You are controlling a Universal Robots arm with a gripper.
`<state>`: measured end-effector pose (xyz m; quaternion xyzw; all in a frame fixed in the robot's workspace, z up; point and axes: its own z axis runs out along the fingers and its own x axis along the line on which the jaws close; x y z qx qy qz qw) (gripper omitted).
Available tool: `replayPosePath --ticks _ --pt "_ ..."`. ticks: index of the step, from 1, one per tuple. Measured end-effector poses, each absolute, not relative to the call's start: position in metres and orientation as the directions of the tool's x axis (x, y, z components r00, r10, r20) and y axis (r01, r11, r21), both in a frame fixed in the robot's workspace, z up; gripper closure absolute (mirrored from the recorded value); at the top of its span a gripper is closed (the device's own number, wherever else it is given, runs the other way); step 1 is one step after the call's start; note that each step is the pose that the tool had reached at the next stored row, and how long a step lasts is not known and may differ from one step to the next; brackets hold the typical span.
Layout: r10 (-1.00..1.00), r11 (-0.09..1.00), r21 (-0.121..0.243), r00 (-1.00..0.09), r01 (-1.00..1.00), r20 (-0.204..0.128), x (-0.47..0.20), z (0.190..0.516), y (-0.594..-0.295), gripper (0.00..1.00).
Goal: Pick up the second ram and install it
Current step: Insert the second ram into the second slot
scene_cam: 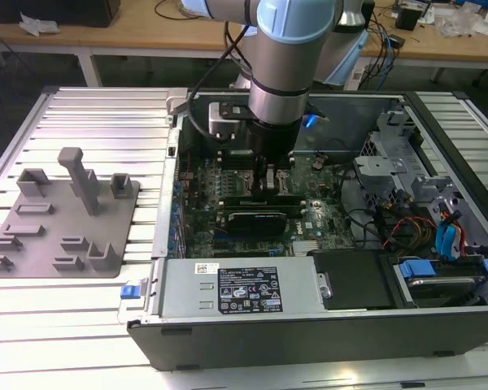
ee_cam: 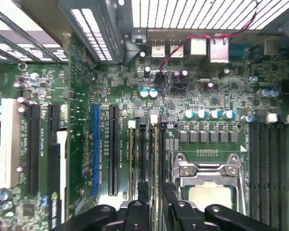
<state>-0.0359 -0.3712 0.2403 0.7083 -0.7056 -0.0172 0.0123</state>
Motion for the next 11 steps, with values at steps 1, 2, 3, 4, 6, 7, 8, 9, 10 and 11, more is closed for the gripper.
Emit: replayPosePath --ticks 1,2,3,4,6,7,8,9,10,11 --pt "-1.000 -0.004 0.042 0.004 -0.999 -0.007 -0.036 0.245 -0.371 0.76" --pt "-1.000 -0.004 0.042 0.004 -0.999 -0.007 -0.036 0.251 -0.371 0.76" --pt "-1.000 -0.004 0.042 0.004 -0.999 -0.007 -0.036 0.253 -0.371 0.76" --pt "-1.000 -0.004 0.042 0.004 -0.999 -0.007 -0.036 0.253 -0.371 0.76" --pt "-1.000 -0.004 0.040 0.004 -0.999 -0.007 -0.034 0.253 -0.371 0.76" --pt "-1.000 -0.004 0.040 0.004 -0.999 -0.007 -0.029 0.253 -0.371 0.76" --pt "-1.000 -0.004 0.040 0.004 -0.999 -0.007 -0.025 0.253 -0.371 0.76" --pt "-1.000 -0.004 0.040 0.004 -0.999 -0.007 -0.023 0.253 -0.371 0.76" --pt "-1.000 -0.004 0.040 0.004 -0.999 -0.007 -0.022 0.253 -0.371 0.76" --pt "-1.000 -0.004 0.040 0.003 -0.999 -0.007 -0.022 0.253 -0.371 0.76"
